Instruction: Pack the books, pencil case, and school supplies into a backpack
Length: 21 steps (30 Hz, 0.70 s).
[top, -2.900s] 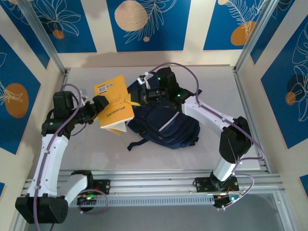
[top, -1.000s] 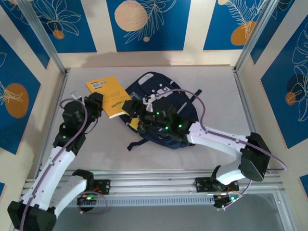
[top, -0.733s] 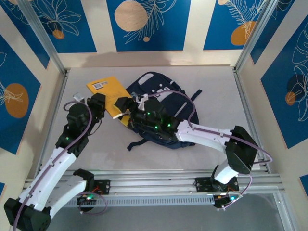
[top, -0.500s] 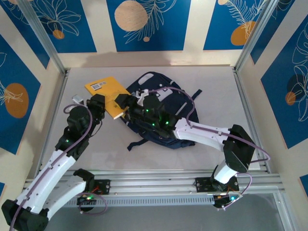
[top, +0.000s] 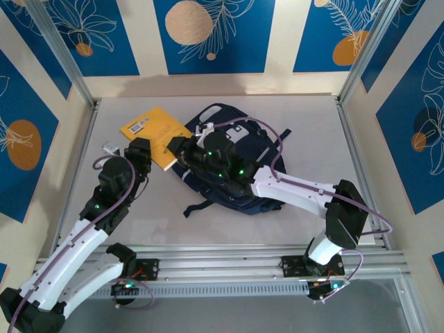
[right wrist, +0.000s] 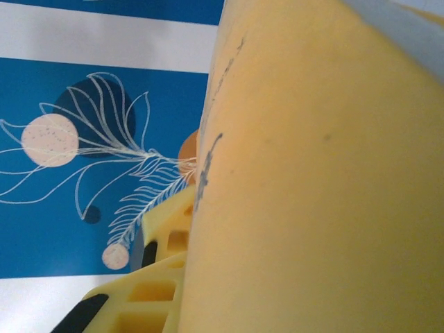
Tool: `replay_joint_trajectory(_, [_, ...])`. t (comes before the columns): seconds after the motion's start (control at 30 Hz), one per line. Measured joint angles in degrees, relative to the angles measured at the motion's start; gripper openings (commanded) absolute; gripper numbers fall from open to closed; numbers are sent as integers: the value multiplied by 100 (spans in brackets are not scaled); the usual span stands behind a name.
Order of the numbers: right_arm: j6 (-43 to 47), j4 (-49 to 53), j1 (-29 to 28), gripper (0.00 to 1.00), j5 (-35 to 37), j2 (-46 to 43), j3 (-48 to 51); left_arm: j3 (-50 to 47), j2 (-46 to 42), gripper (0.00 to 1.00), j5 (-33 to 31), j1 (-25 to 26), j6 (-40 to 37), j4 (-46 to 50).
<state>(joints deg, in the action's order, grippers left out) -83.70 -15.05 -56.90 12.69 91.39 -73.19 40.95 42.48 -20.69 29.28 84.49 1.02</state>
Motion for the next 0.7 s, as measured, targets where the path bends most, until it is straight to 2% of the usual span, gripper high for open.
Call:
replay_joint_trajectory(0.13, [284,396,240,0,133,-138,61,-37,-2,60,87,68,-295,199])
replay_joint_trajectory(0.2, [422,562,389,0,166,-337,203,-37,-15,68,92,74,-474,299])
replay_joint_trajectory(0.33, [905,1137,739,0,254,-1036,592,24,46,70,232,76,-1196,494])
replay_joint_trajectory(0.43, [1364,1744,1084,0,391,-1788,879,494,553,72,675,76,-1930,782])
replay_joint_trajectory(0.6, [2116,2835,1996,0,614,-3145,1263,1941,2371,69,1919,118,-3303,1154])
replay_joint_trajectory(0.7, [2553,3663,2446,0,815,-3718,1268,2841,3567,68,2511,343,-4131,1598])
